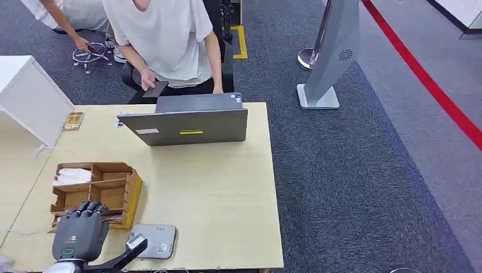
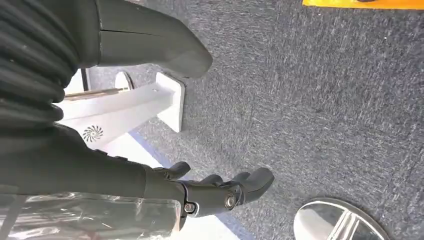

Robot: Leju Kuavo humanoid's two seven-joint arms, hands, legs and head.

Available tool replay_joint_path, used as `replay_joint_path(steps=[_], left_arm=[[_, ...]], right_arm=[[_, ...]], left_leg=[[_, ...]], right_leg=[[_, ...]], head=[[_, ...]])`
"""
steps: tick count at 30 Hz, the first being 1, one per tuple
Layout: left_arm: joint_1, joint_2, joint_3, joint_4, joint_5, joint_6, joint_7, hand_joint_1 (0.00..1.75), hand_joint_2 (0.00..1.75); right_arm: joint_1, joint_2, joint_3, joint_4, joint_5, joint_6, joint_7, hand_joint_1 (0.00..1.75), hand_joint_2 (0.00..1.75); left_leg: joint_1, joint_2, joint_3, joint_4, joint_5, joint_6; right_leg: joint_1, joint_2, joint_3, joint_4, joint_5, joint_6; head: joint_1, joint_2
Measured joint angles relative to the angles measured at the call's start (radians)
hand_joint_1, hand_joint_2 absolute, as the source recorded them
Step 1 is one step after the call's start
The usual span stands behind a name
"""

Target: Pass the card to the sensor for recognition and then transmit it.

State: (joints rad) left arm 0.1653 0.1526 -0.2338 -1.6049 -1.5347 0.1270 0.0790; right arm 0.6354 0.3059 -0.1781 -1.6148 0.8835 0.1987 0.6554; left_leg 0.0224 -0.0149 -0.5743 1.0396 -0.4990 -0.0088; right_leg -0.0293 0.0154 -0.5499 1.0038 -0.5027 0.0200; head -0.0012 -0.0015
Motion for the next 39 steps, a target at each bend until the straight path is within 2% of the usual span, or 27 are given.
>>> replay_joint_path(steps=[9, 13, 20, 24, 30, 35, 37, 39], left_arm=[[0.002, -0.015, 0.000, -0.001, 0.000, -0.022, 0.000, 1.75, 1.75], [0.006, -0.021, 0.001, -0.018, 0.000, -0.061, 0.000, 1.75, 1.75], [0.019, -0.024, 0.001, -0.066, 0.000, -0.050, 0.003, 1.75, 1.75], [0.020, -0.026, -0.003, -0.142, 0.000, -0.076, -0.002, 1.75, 1.75], [-0.012, -0.026, -0.056, -0.329, 0.000, -0.172, -0.019, 1.75, 1.75], [-0.028, -0.027, -0.079, -0.406, 0.000, -0.187, -0.019, 1.75, 1.75], [-0.030, -0.029, -0.085, -0.427, 0.000, -0.185, -0.039, 1.75, 1.75], [-0.042, -0.043, -0.094, -0.466, 0.000, -0.231, -0.070, 1.75, 1.75]], right_arm=[[-0.001, 0.000, 0.000, 0.000, 0.000, -0.001, 0.000, 0.00, 1.75], [-0.003, 0.000, -0.001, 0.000, 0.000, -0.001, 0.000, 0.00, 1.75], [-0.005, 0.000, -0.004, 0.000, 0.000, -0.003, 0.000, 0.00, 1.75], [-0.005, 0.000, -0.005, 0.000, 0.000, -0.003, 0.000, 0.00, 1.75], [-0.006, 0.000, -0.006, 0.000, -0.001, -0.007, 0.000, 0.00, 1.75], [-0.006, 0.000, -0.007, 0.000, -0.001, -0.008, 0.000, 0.00, 1.75], [-0.006, 0.000, -0.007, 0.000, -0.002, -0.011, 0.000, 0.00, 1.75], [-0.007, 0.000, -0.009, 0.000, -0.004, -0.015, 0.000, 0.00, 1.75]], left_leg=[[0.000, 0.000, 0.000, 0.000, 0.000, 0.000], [0.000, 0.000, 0.000, 0.000, 0.000, 0.000], [0.000, 0.000, 0.000, 0.000, 0.000, 0.000], [0.000, 0.000, 0.000, 0.000, 0.000, 0.000], [0.000, 0.000, 0.000, 0.000, 0.000, 0.000], [0.000, 0.000, 0.001, 0.000, 0.000, 0.000], [0.000, 0.000, 0.001, 0.000, 0.000, 0.000], [0.000, 0.000, 0.001, 0.000, 0.000, 0.000]], right_leg=[[0.000, 0.000, 0.000, 0.000, 0.000, 0.000], [0.000, 0.000, 0.000, 0.000, 0.000, 0.000], [0.000, 0.000, 0.000, 0.000, 0.000, 0.000], [0.000, 0.000, 0.000, 0.000, 0.000, 0.000], [0.000, 0.000, 0.000, 0.000, 0.000, 0.000], [0.000, 0.000, 0.000, 0.000, 0.000, 0.000], [0.000, 0.000, 0.000, 0.000, 0.000, 0.000], [0.000, 0.000, -0.001, 0.000, 0.000, 0.000]], head=[[0.000, 0.000], [0.000, 0.000], [0.000, 0.000], [0.000, 0.000], [0.000, 0.000], [0.000, 0.000], [-0.001, 0.000], [0.000, 0.000]])
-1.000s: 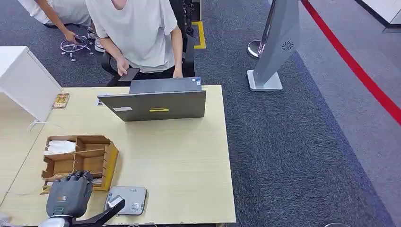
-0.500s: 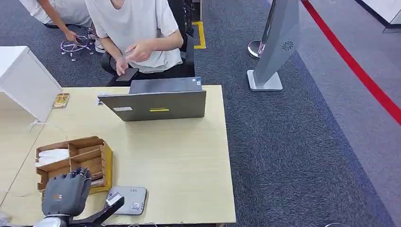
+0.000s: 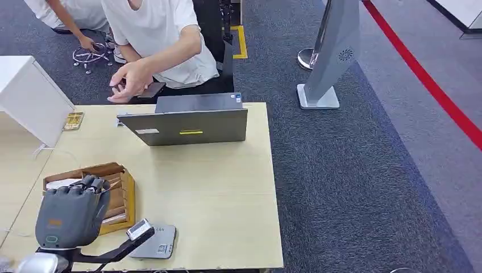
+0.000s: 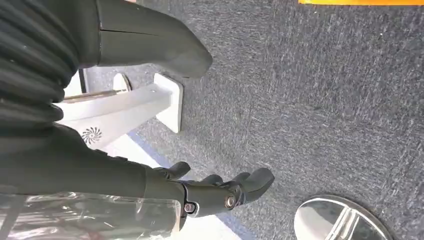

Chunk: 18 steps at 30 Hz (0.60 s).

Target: Pass the card to the sensor for recognition and then transmit it.

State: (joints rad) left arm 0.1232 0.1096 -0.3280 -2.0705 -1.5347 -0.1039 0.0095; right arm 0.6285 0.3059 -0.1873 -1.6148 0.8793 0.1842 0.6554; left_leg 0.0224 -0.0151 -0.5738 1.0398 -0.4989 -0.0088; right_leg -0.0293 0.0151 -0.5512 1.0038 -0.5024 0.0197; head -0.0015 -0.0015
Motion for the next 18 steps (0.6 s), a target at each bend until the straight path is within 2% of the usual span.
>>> replay_joint_path(steps=[3, 6, 8, 10, 11, 14, 18], left_arm=[[-0.057, -0.039, -0.015, -0.058, 0.000, -0.116, -0.035, 1.75, 1.75], [-0.155, -0.068, -0.025, -0.079, 0.000, -0.167, -0.009, 1.75, 1.75], [-0.231, -0.065, -0.039, -0.077, 0.000, -0.165, 0.067, 1.75, 1.75], [-0.336, -0.036, -0.067, -0.044, 0.000, -0.146, 0.172, 1.75, 1.75], [-0.383, -0.019, -0.083, -0.013, 0.000, -0.129, 0.200, 1.75, 1.75], [-0.455, 0.001, -0.099, 0.047, 0.000, -0.108, 0.211, 1.75, 1.75], [-0.515, 0.026, -0.119, 0.109, 0.000, -0.116, 0.243, 1.75, 1.75]], right_arm=[[-0.006, 0.000, -0.007, 0.000, 0.001, 0.000, 0.000, 0.00, 1.75], [-0.011, 0.000, -0.008, 0.000, 0.011, 0.028, 0.000, 0.00, 1.75], [-0.013, 0.000, -0.008, -0.001, 0.022, 0.044, 0.000, 0.00, 1.75], [-0.017, 0.000, -0.008, -0.002, 0.038, 0.063, -0.004, 0.00, 1.75], [-0.020, 0.000, -0.008, -0.001, 0.045, 0.068, -0.007, 0.00, 1.75], [-0.025, 0.000, -0.008, 0.000, 0.054, 0.070, -0.009, 0.00, 1.75], [-0.030, 0.000, -0.008, 0.005, 0.058, 0.079, -0.012, 0.00, 1.75]], left_leg=[[0.000, 0.000, 0.000, 0.000, 0.000, 0.000], [0.000, -0.001, 0.000, 0.001, 0.001, 0.001], [0.000, -0.001, 0.000, 0.001, 0.001, 0.000], [0.000, -0.001, 0.000, 0.001, 0.003, -0.001], [0.000, -0.002, 0.000, 0.001, 0.004, -0.001], [0.000, 0.000, 0.001, 0.000, 0.004, -0.002], [0.000, 0.000, 0.000, 0.000, 0.004, -0.002]], right_leg=[[0.000, -0.001, 0.000, 0.000, 0.000, 0.000], [0.000, -0.001, 0.001, 0.000, 0.001, 0.000], [0.000, -0.002, 0.001, 0.000, 0.002, 0.000], [0.000, -0.002, 0.001, 0.000, 0.003, -0.001], [0.000, -0.002, 0.002, 0.000, 0.003, -0.001], [0.000, 0.001, 0.001, 0.001, 0.004, -0.002], [0.000, 0.001, 0.001, 0.001, 0.004, -0.002]], head=[[0.000, 0.000], [0.000, 0.000], [0.000, 0.000], [0.000, 0.000], [0.000, 0.000], [-0.001, 0.000], [-0.001, 0.000]])
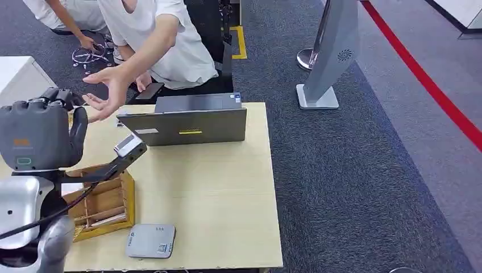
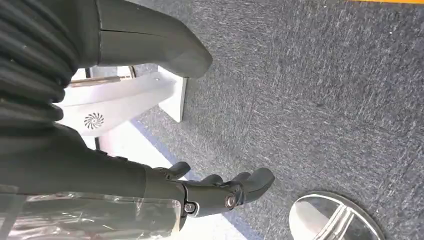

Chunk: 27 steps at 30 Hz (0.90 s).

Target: Pass the card to the sensor for recognition and then transmit it.

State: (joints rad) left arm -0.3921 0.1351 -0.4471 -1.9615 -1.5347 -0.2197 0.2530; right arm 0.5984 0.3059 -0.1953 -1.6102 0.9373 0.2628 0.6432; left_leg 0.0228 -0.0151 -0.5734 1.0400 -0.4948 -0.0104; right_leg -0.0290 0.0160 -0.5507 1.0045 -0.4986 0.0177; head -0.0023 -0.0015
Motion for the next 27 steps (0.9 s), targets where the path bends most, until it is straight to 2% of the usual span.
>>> replay_joint_path(steps=[6, 7, 15, 20, 27], left_arm=[[-0.075, 0.010, -0.019, 0.129, 0.000, -0.008, 0.020, 1.75, 1.75], [-0.081, 0.010, -0.020, 0.142, 0.000, -0.013, 0.020, 0.00, 1.75], [-0.083, -0.035, -0.019, 0.161, 0.000, -0.045, -0.031, 0.00, 1.75], [-0.065, -0.064, -0.019, 0.123, 0.000, -0.047, -0.048, 0.00, 1.75], [-0.063, -0.066, -0.019, 0.119, 0.000, -0.048, -0.048, 0.00, 1.75]], right_arm=[[-0.016, 0.000, 0.000, 0.019, -0.001, -0.002, -0.007, 0.00, 1.75], [-0.017, 0.000, 0.000, 0.022, -0.001, -0.003, -0.007, 0.00, 1.75], [-0.023, 0.000, 0.000, 0.036, -0.009, -0.012, 0.002, 0.00, 1.75], [-0.024, 0.000, 0.000, 0.037, -0.019, -0.013, 0.003, 0.00, 1.75], [-0.024, 0.000, 0.000, 0.037, -0.018, -0.014, 0.003, 0.00, 1.75]], left_leg=[[0.000, 0.000, 0.000, 0.000, 0.000, 0.000], [0.000, 0.000, 0.000, 0.000, 0.000, 0.000], [0.000, 0.000, -0.001, 0.000, 0.000, 0.000], [0.000, 0.000, -0.001, 0.000, 0.000, 0.000], [0.000, 0.000, -0.001, 0.000, 0.000, 0.000]], right_leg=[[0.000, 0.000, 0.000, 0.000, 0.000, 0.000], [0.000, 0.000, 0.000, 0.000, 0.000, 0.000], [0.000, 0.000, 0.000, 0.000, 0.000, 0.000], [0.000, 0.000, 0.000, 0.000, 0.000, 0.000], [0.000, 0.000, 0.000, 0.000, 0.000, 0.000]], head=[[0.000, 0.000], [0.000, 0.000], [0.000, 0.000], [0.000, 0.000], [0.000, 0.000]])
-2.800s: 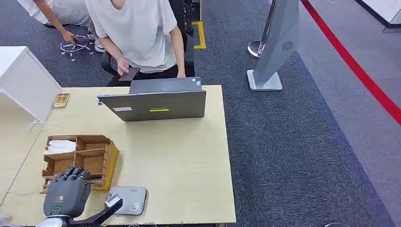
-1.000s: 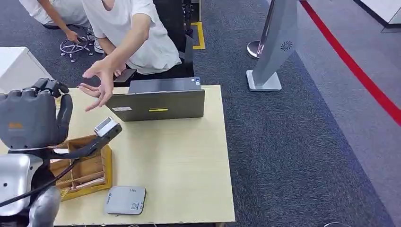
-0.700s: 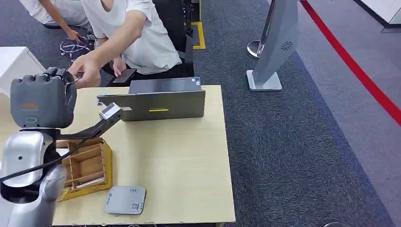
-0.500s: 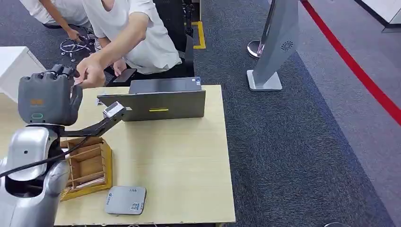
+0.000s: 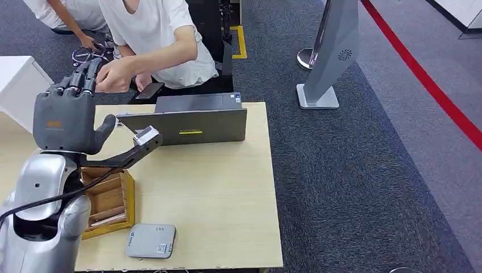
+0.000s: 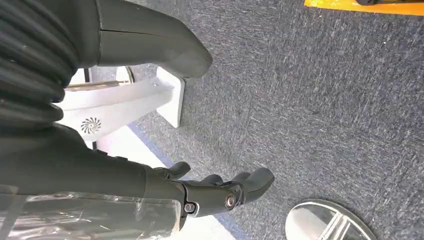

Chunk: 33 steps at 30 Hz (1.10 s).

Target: Pass the card to the sensor for recognition and then transmit it.

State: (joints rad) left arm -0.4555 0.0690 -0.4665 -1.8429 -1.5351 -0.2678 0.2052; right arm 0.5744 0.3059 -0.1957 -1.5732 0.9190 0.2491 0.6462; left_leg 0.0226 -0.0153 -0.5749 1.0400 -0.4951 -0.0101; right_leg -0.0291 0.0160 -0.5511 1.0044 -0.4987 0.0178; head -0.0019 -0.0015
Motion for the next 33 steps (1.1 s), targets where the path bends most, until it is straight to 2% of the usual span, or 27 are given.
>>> replay_joint_path(steps=[9, 10, 11, 12, 14, 15, 16, 17, 20, 24, 31, 33], left_arm=[[0.015, -0.006, 0.000, -0.024, 0.000, -0.002, 0.000, 0.00, 1.75], [0.024, -0.013, 0.004, -0.035, 0.000, 0.005, -0.020, 0.00, 1.75], [0.105, -0.049, 0.061, -0.105, 0.008, 0.039, -0.133, 0.00, 1.75], [0.288, -0.113, 0.300, -0.211, 0.347, 0.005, -0.237, 0.00, 1.75], [0.372, -0.133, 0.473, -0.211, 0.667, -0.072, -0.213, 0.00, 1.75], [0.399, -0.143, 0.578, -0.206, 0.815, -0.087, -0.209, 0.00, 1.75], [0.416, -0.149, 0.685, -0.203, 0.919, -0.093, -0.208, 0.00, 1.75], [0.432, -0.155, 0.779, -0.202, 0.974, -0.097, -0.209, 0.00, 1.75], [0.463, -0.163, 0.915, -0.202, 0.952, -0.108, -0.211, 0.00, 1.75], [0.485, -0.175, 1.008, -0.200, 0.941, -0.109, -0.212, 0.00, 1.75], [0.494, -0.182, 1.057, -0.197, 0.939, -0.109, -0.212, 0.00, 1.75], [0.493, -0.189, 1.067, -0.197, 0.977, -0.107, -0.182, 0.00, 1.75]], right_arm=[[0.000, 0.000, 0.000, 0.000, 0.000, -0.001, 0.000, 0.00, 1.75], [0.000, 0.000, 0.000, 0.000, -0.005, -0.005, 0.003, 0.00, 1.75], [0.005, 0.000, 0.000, 0.000, -0.045, -0.041, 0.009, 0.00, 1.75], [0.012, 0.000, -0.010, 0.012, -0.083, -0.089, 0.009, 0.00, 1.75], [0.010, 0.000, -0.039, 0.022, -0.094, -0.076, 0.009, 0.00, 1.75], [0.009, 0.000, -0.055, 0.025, -0.094, -0.069, 0.009, 0.00, 1.75], [0.009, 0.000, -0.067, 0.027, -0.094, -0.068, 0.009, 0.00, 1.75], [0.009, 0.000, -0.075, 0.029, -0.094, -0.068, 0.009, 0.00, 1.75], [0.004, 0.000, -0.090, 0.035, -0.094, -0.063, 0.009, 0.00, 1.75], [-0.002, 0.000, -0.101, 0.040, -0.094, -0.063, 0.009, 0.00, 1.75], [-0.005, 0.000, -0.106, 0.043, -0.094, -0.063, 0.009, 0.00, 1.75], [-0.007, 0.000, -0.108, 0.045, -0.095, -0.061, 0.009, 0.00, 1.75]], left_leg=[[0.000, 0.000, 0.000, 0.000, 0.000, 0.000], [0.000, 0.000, 0.000, 0.000, 0.000, 0.000], [0.000, 0.001, 0.000, 0.000, -0.001, 0.001], [0.000, 0.001, 0.000, -0.002, -0.003, 0.001], [-0.001, 0.005, 0.004, -0.004, -0.004, 0.000], [-0.001, 0.008, 0.004, -0.004, -0.004, 0.000], [0.000, 0.011, 0.004, -0.004, -0.004, 0.000], [0.000, 0.012, 0.004, -0.004, -0.004, 0.000], [0.000, 0.004, 0.004, -0.004, -0.004, 0.000], [0.000, 0.004, 0.004, -0.004, -0.004, 0.000], [-0.001, 0.003, 0.004, -0.004, -0.004, 0.000], [-0.001, 0.003, 0.004, -0.004, -0.004, 0.000]], right_leg=[[0.000, 0.000, 0.000, 0.000, 0.000, 0.000], [0.000, 0.000, 0.001, 0.000, 0.000, 0.000], [0.000, 0.001, 0.000, 0.000, 0.000, 0.000], [0.000, 0.000, 0.002, 0.000, -0.003, 0.001], [-0.001, 0.005, 0.002, 0.000, -0.003, 0.000], [-0.001, 0.008, 0.000, 0.000, -0.003, 0.000], [0.000, 0.010, -0.002, 0.000, -0.002, -0.001], [0.000, 0.010, -0.002, 0.000, -0.002, -0.001], [0.000, 0.003, 0.000, 0.000, -0.005, -0.002], [0.000, 0.003, 0.002, 0.000, -0.005, -0.001], [0.000, 0.002, 0.003, 0.000, -0.005, -0.002], [0.000, 0.001, 0.003, 0.000, -0.004, -0.002]], head=[[0.000, 0.000], [0.000, 0.000], [-0.001, 0.000], [0.000, 0.000], [-0.001, 0.000], [0.000, 0.000], [0.000, 0.000], [-0.002, 0.000], [-0.002, 0.000], [0.000, 0.000], [0.000, 0.000], [0.000, 0.000]])
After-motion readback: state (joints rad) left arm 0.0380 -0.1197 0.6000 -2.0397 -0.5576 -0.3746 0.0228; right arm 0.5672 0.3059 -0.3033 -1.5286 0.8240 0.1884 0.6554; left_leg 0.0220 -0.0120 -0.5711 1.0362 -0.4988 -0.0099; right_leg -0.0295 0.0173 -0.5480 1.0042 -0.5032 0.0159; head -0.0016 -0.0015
